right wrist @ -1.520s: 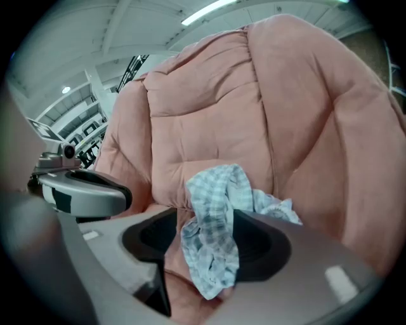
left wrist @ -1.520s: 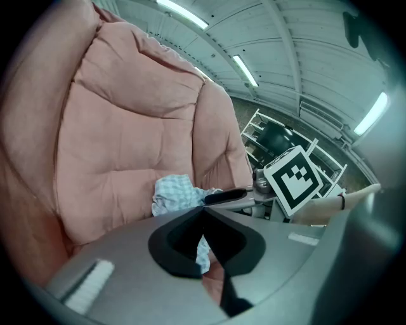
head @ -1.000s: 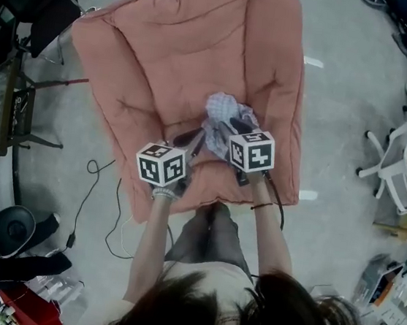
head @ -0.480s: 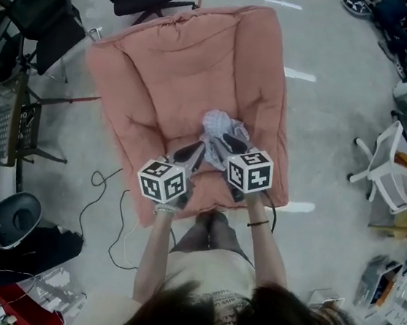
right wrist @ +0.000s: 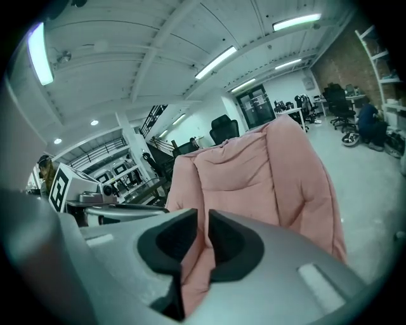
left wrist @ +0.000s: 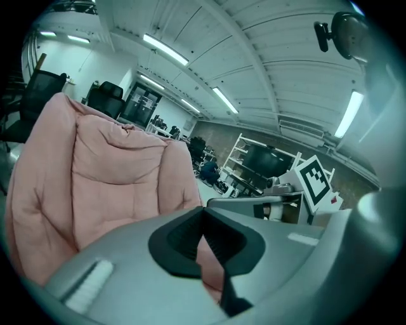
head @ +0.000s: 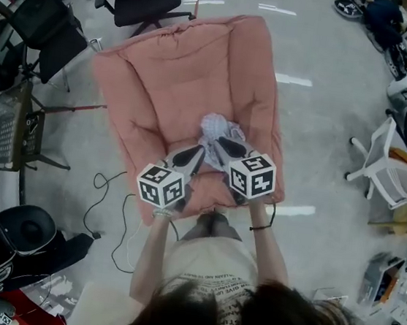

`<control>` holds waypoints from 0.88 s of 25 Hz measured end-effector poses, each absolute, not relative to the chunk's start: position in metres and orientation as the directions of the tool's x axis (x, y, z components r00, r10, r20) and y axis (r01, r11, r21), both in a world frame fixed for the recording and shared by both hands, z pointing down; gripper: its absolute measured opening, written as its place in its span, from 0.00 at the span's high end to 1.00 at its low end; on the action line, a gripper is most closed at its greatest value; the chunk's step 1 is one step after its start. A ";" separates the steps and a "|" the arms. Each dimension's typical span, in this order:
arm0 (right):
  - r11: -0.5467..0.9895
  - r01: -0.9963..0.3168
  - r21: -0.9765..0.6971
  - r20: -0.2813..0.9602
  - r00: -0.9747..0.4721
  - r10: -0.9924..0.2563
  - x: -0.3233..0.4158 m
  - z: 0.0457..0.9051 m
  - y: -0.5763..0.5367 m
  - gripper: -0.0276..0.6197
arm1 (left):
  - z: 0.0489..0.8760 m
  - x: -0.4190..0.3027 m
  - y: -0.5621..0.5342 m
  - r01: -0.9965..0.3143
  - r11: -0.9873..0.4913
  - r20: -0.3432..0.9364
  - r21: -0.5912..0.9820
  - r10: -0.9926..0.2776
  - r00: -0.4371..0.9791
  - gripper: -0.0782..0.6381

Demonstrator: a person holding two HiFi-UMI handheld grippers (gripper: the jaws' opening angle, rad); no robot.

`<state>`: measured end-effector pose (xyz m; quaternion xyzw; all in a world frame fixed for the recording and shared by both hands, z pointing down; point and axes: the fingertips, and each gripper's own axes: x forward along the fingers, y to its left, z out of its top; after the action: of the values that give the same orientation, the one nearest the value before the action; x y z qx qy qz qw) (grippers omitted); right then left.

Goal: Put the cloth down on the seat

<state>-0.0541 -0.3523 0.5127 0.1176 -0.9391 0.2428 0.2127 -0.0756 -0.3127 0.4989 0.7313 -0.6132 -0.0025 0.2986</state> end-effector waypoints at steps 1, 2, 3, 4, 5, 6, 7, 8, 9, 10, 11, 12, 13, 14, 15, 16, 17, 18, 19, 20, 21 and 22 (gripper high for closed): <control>0.856 -0.320 -0.406 0.450 -0.885 -0.118 -0.052 0.508 -0.351 0.87 | 0.495 -0.074 -0.311 -0.898 -0.075 0.359 0.434 -0.899 0.249 0.90; 0.858 -0.316 -0.406 0.443 -0.889 -0.117 -0.049 0.504 -0.349 0.87 | 0.490 -0.071 -0.309 -0.900 -0.082 0.356 0.428 -0.900 0.251 0.90; 0.859 -0.312 -0.407 0.437 -0.892 -0.117 -0.046 0.500 -0.346 0.88 | 0.485 -0.068 -0.307 -0.901 -0.089 0.352 0.424 -0.901 0.254 0.90; 0.858 -0.310 -0.409 0.432 -0.894 -0.117 -0.043 0.496 -0.344 0.89 | 0.480 -0.065 -0.305 -0.900 -0.096 0.342 0.425 -0.903 0.258 0.90; 0.858 -0.310 -0.409 0.427 -0.896 -0.120 -0.040 0.493 -0.343 0.90 | 0.474 -0.062 -0.303 -0.897 -0.103 0.330 0.429 -0.907 0.262 0.90; 0.859 -0.310 -0.407 0.424 -0.897 -0.123 -0.038 0.491 -0.342 0.91 | 0.468 -0.060 -0.302 -0.895 -0.110 0.318 0.432 -0.910 0.265 0.90; 0.861 -0.309 -0.403 0.421 -0.899 -0.125 -0.037 0.488 -0.341 0.93 | 0.464 -0.060 -0.301 -0.896 -0.114 0.309 0.430 -0.913 0.265 0.90; 0.864 -0.307 -0.400 0.417 -0.900 -0.127 -0.036 0.486 -0.340 0.94 | 0.460 -0.060 -0.299 -0.898 -0.117 0.304 0.425 -0.916 0.263 0.90; 0.866 -0.303 -0.398 0.412 -0.902 -0.126 -0.034 0.484 -0.339 0.95 | 0.457 -0.058 -0.298 -0.900 -0.118 0.299 0.419 -0.918 0.260 0.90; 0.867 -0.298 -0.399 0.406 -0.905 -0.124 -0.030 0.481 -0.337 0.95 | 0.454 -0.053 -0.296 -0.903 -0.119 0.294 0.413 -0.921 0.256 0.90; 0.869 -0.292 -0.400 0.400 -0.909 -0.121 -0.024 0.479 -0.335 0.95 | 0.451 -0.048 -0.294 -0.905 -0.118 0.287 0.409 -0.924 0.251 0.90; 0.871 -0.285 -0.400 0.394 -0.912 -0.117 -0.019 0.476 -0.332 0.95 | 0.449 -0.043 -0.291 -0.906 -0.118 0.281 0.406 -0.928 0.246 0.90; 0.876 -0.276 -0.396 0.389 -0.915 -0.112 -0.017 0.473 -0.330 0.95 | 0.447 -0.040 -0.290 -0.907 -0.117 0.276 0.404 -0.930 0.243 0.90; 0.882 -0.265 -0.389 0.384 -0.917 -0.107 -0.018 0.470 -0.329 0.95 | 0.446 -0.041 -0.289 -0.908 -0.117 0.274 0.403 -0.931 0.241 0.90; 0.890 -0.255 -0.378 0.381 -0.919 -0.102 -0.021 0.467 -0.329 0.95 | 0.445 -0.046 -0.290 -0.908 -0.116 0.273 0.402 -0.932 0.240 0.90; 0.898 -0.246 -0.366 0.379 -0.920 -0.097 -0.026 0.465 -0.329 0.95 | 0.445 -0.051 -0.292 -0.909 -0.114 0.273 0.401 -0.932 0.238 0.90; 0.904 -0.238 -0.355 0.379 -0.921 -0.094 -0.031 0.463 -0.330 0.95 | 0.444 -0.056 -0.293 -0.909 -0.113 0.273 0.401 -0.933 0.236 0.90; 0.908 -0.232 -0.348 0.379 -0.921 -0.090 -0.034 0.462 -0.330 0.95 | 0.444 -0.059 -0.294 -0.910 -0.113 0.271 0.400 -0.934 0.235 0.90; 0.911 -0.225 -0.345 0.375 -0.923 -0.086 -0.035 0.460 -0.329 0.95 | 0.443 -0.059 -0.294 -0.910 -0.114 0.269 0.398 -0.934 0.234 0.90; 0.914 -0.217 -0.342 0.369 -0.926 -0.082 -0.035 0.458 -0.329 0.95 | 0.443 -0.059 -0.294 -0.911 -0.116 0.268 0.395 -0.934 0.235 0.90; 0.918 -0.209 -0.337 0.363 -0.929 -0.079 -0.036 0.457 -0.327 0.95 | 0.443 -0.059 -0.294 -0.912 -0.118 0.269 0.393 -0.934 0.237 0.90; 0.921 -0.203 -0.331 0.360 -0.930 -0.076 -0.035 0.458 -0.324 0.95 | 0.444 -0.058 -0.292 -0.912 -0.119 0.270 0.394 -0.933 0.238 0.90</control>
<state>-0.0352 -0.3239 0.4575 0.0722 -0.9648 0.1847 0.1726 -0.0576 -0.2920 0.4442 0.7476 -0.6168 -0.0219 0.2452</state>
